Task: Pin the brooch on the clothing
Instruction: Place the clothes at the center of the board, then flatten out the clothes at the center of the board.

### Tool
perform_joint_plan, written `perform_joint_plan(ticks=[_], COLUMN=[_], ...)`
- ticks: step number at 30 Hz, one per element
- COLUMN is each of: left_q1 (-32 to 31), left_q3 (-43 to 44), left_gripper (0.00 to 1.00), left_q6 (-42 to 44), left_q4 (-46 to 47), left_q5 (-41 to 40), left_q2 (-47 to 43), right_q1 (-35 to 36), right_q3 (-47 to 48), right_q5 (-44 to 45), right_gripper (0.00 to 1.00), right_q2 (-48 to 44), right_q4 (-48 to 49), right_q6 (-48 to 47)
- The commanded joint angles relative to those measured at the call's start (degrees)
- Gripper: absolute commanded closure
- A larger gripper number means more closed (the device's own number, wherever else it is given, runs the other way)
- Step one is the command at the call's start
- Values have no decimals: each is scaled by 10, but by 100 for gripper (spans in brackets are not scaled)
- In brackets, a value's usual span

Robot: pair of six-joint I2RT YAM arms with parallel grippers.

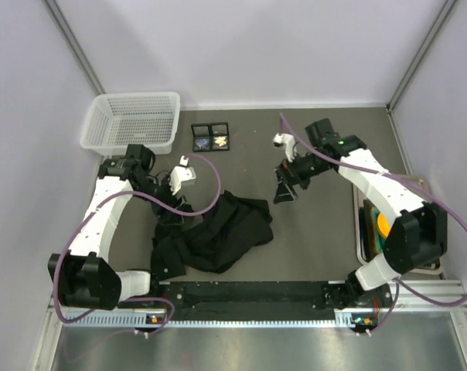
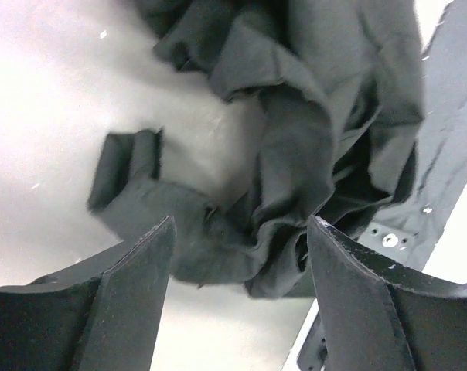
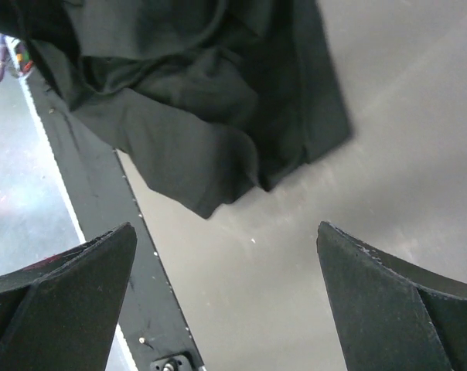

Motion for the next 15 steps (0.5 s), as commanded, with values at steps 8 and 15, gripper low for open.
perform_joint_plan(ticks=[8, 15], left_q1=[-47, -104], left_q3=[-101, -144], left_gripper=[24, 25], left_q6=[-54, -116], left_q4=[58, 141], left_q5=[154, 93], left_q2=[-16, -31], right_q1=[147, 196], right_q3=[49, 24], right_q5=[-37, -51], right_gripper=[1, 13], right_q2=[111, 147], right_q4=[66, 84], right_q6=[35, 56])
